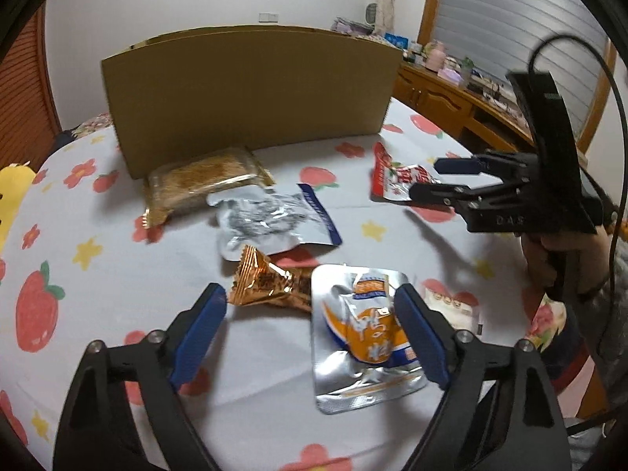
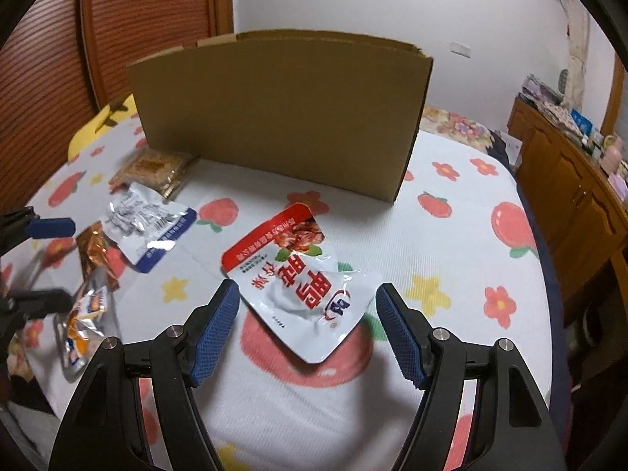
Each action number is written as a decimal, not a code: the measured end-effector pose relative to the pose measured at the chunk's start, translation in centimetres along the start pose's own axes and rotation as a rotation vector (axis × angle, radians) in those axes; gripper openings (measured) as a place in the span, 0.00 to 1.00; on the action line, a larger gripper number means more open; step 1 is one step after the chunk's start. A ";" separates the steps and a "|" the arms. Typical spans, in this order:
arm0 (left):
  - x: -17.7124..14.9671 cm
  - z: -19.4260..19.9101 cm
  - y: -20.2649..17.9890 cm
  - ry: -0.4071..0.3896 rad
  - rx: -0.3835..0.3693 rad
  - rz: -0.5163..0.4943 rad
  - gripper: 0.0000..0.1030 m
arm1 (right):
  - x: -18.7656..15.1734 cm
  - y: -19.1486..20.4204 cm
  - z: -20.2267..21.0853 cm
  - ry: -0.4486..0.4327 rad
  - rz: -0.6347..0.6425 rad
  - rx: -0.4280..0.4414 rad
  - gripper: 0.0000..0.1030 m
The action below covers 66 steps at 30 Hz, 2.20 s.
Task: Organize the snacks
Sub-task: 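Move both tools back toward the red-white pouch and silver packets, then grasp the red-white duck pouch with the right tool while the left tool grasps the silver pouch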
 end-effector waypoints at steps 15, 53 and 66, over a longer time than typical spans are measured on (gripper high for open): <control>-0.3 0.7 -2.0 0.028 0.008 -0.034 0.64 | -0.2 -0.2 -1.0 0.046 -0.006 0.005 0.71; -0.3 1.6 0.9 -0.023 -0.022 0.036 0.41 | -0.4 -0.2 -1.3 0.063 -0.015 -0.002 0.71; -0.5 3.8 2.4 -0.094 -0.048 0.085 0.41 | 1.6 -0.2 -0.1 0.057 0.060 -0.020 0.71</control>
Point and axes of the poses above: each gripper's, at about its wrist camera, not at the fingertips, and z roughly against the way its jaws point, y to its left, x to its top, the point moved 4 cm from there along -z, roughly the way its jaws point, and after that the axes turned 6 degrees about z, right-handed, at the moved point
